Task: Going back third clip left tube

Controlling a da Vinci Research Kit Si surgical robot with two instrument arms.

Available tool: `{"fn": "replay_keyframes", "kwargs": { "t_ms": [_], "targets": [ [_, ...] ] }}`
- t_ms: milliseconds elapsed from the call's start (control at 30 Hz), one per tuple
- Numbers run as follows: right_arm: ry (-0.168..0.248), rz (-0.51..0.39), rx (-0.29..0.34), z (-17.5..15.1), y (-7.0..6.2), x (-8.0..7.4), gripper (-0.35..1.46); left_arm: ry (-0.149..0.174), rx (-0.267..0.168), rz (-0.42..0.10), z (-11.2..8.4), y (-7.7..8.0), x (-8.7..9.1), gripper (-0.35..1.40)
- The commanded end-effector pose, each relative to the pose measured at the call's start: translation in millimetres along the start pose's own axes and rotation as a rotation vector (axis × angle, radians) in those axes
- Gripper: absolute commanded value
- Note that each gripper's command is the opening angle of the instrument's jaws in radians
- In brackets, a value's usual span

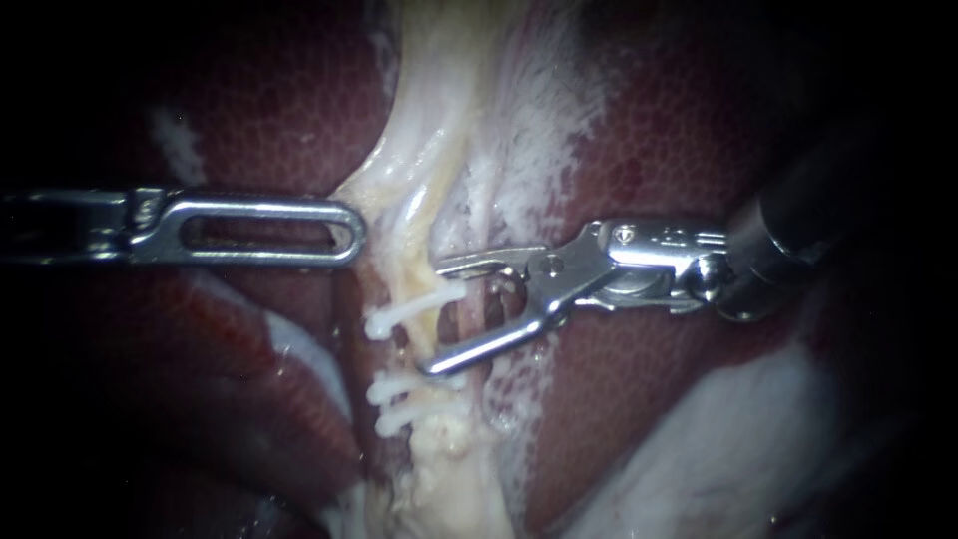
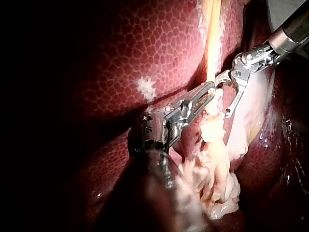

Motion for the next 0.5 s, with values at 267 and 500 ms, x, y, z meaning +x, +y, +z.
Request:
{"fn": "replay_keyframes", "kwargs": {
  "t_ms": [267,500],
  "targets": [
    [-0.001,-0.001,-0.005,-0.9,-0.7,-0.1,0.6,0.001,0.001,0.0,-0.1,0.0,0.0,-0.35],
    [-0.004,0.006,-0.046,-5.7,-2.5,-0.4,0.6,0.002,0.003,0.001,-0.1,0.6,0.0,-0.35]
  ]
}}
